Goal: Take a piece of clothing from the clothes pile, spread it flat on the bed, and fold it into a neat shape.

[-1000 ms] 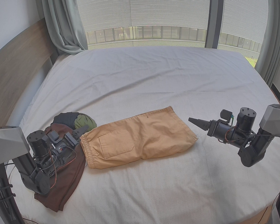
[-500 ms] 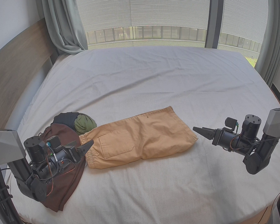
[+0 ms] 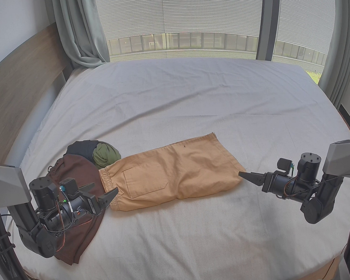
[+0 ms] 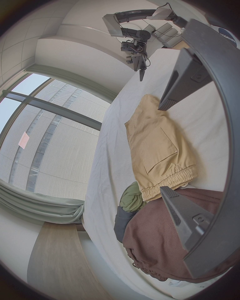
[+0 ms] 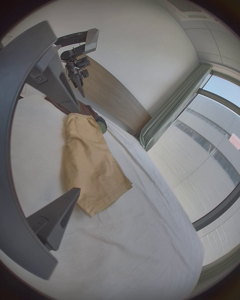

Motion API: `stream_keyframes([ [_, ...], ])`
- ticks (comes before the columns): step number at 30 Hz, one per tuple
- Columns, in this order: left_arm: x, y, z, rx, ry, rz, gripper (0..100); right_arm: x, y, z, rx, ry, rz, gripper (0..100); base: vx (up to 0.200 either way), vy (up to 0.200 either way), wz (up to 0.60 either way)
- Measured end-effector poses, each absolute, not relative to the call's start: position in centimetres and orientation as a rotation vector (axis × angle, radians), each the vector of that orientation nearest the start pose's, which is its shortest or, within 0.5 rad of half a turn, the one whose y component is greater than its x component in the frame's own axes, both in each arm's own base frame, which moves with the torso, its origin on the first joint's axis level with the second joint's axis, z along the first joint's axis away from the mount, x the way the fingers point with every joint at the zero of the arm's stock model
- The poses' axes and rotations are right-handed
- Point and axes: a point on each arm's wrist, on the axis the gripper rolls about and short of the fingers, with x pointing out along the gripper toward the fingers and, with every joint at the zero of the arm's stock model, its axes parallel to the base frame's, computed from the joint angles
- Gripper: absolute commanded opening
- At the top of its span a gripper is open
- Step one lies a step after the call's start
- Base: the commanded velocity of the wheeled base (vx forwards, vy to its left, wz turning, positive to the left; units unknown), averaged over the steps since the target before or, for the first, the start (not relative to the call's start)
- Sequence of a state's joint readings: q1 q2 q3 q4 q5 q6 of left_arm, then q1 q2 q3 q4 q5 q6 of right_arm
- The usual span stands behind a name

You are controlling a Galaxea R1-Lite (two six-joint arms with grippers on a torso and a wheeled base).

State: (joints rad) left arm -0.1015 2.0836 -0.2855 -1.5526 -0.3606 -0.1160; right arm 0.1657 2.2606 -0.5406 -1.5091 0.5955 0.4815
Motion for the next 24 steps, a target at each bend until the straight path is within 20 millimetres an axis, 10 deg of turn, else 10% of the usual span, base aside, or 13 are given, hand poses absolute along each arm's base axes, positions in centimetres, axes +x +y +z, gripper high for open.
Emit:
stream_keyframes([
  [24,28.0,-3.0,4.8,-0.158,0.273,-0.420,100,35.1,8.4,-2.4,0.554,0.482,0.659,100,0.000,0.000,0.00],
])
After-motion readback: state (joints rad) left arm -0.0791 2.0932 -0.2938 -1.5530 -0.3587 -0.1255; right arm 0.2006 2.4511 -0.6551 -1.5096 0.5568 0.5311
